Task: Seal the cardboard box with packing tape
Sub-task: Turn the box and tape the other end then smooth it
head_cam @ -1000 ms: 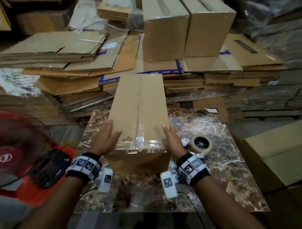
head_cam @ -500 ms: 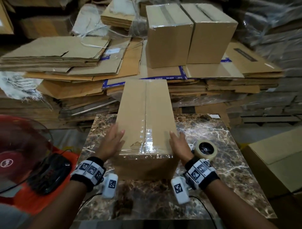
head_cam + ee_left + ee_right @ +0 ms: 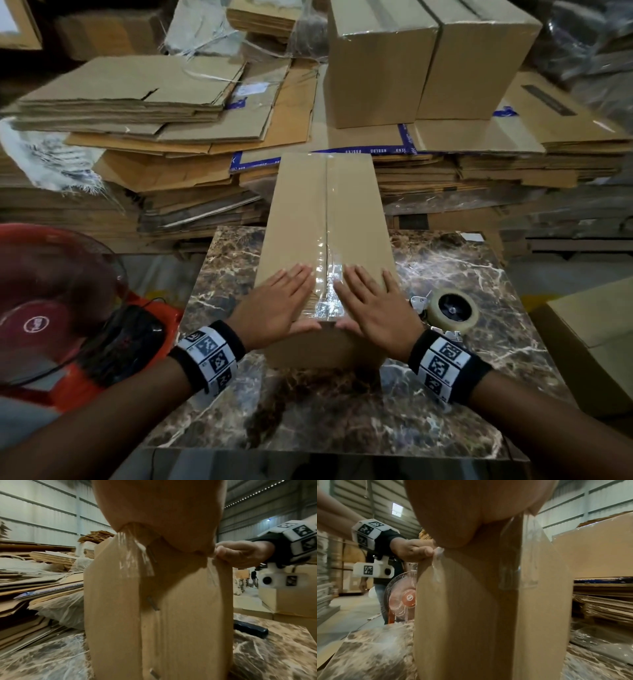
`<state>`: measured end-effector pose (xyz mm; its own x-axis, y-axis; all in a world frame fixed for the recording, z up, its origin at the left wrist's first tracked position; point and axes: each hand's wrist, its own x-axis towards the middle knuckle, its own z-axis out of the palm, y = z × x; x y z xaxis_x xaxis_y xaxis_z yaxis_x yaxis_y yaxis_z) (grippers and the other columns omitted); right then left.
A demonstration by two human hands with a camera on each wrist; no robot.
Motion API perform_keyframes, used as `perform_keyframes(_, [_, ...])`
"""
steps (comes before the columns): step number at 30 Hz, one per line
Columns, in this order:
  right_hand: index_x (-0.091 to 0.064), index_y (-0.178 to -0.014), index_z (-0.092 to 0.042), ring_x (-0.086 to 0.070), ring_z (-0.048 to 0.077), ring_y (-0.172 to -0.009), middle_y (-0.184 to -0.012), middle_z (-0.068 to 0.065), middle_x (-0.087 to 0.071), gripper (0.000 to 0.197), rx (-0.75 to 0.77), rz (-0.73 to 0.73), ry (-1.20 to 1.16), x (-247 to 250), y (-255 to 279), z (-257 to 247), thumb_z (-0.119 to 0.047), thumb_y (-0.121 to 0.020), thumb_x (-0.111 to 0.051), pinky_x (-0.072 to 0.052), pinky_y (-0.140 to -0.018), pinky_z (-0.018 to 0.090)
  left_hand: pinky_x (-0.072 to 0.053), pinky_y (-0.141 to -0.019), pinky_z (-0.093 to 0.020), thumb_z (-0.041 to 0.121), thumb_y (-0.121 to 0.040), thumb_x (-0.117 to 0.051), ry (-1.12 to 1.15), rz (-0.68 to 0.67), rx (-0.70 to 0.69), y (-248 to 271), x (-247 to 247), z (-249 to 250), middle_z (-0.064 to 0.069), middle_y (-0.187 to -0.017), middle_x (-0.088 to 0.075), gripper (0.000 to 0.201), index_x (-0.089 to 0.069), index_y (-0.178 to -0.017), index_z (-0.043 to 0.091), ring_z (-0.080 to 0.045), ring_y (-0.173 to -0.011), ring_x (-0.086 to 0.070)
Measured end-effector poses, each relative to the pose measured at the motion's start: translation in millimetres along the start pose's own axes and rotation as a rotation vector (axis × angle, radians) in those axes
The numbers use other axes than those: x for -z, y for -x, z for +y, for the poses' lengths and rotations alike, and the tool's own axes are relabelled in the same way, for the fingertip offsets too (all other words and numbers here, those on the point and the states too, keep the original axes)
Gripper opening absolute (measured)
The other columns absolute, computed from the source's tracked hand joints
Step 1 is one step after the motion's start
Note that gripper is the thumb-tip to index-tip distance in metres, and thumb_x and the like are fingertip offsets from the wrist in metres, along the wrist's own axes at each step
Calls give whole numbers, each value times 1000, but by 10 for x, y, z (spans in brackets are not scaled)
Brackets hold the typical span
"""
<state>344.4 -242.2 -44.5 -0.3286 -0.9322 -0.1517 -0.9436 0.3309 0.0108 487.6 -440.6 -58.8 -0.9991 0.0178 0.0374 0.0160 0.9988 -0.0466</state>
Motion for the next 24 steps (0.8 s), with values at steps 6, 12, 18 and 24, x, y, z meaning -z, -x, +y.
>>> perform_keyframes(6, [-37, -147, -13, -41, 38, -139, -152, 19, -41, 87, 6, -66, 51, 1, 2, 21, -74, -89, -16, -43, -98, 69, -17, -118, -45, 79, -88, -16, -49, 36, -48, 16, -55, -2, -22, -158, -26, 103, -24, -152, -1, -32, -148, -23])
perform_keyframes(12, [-45, -143, -18, -46, 32, -138, -150, 12, -48, 83, -40, -28, 10, 52, 22, -59, -73, -92, -10, -41, -103, 64, -26, -120, -45, 67, -98, -18, 120, 139, 17, 56, -34, -20, -14, -158, -31, 83, -30, -152, 5, -25, -148, -26])
perform_keyframes(18, [-46, -142, -20, -46, 31, -137, -149, 10, -49, 83, -57, -15, 34, 39, -10, -47, -75, -90, -14, -41, -103, 62, -39, -111, -46, 32, -101, -36, 355, 671, 478, 66, -255, 115, -9, -141, -55, 46, -61, -129, 6, -25, -141, -40])
perform_keyframes(24, [-33, -150, -22, -32, 31, -146, -157, 9, -36, 79, -25, 47, 0, -7, 4, -43, -72, -93, -11, -30, -111, 63, -49, -99, -39, 22, -99, -37, 764, 1138, 975, -43, -382, 435, -12, -129, -63, 38, -61, -124, 5, -26, -122, -57])
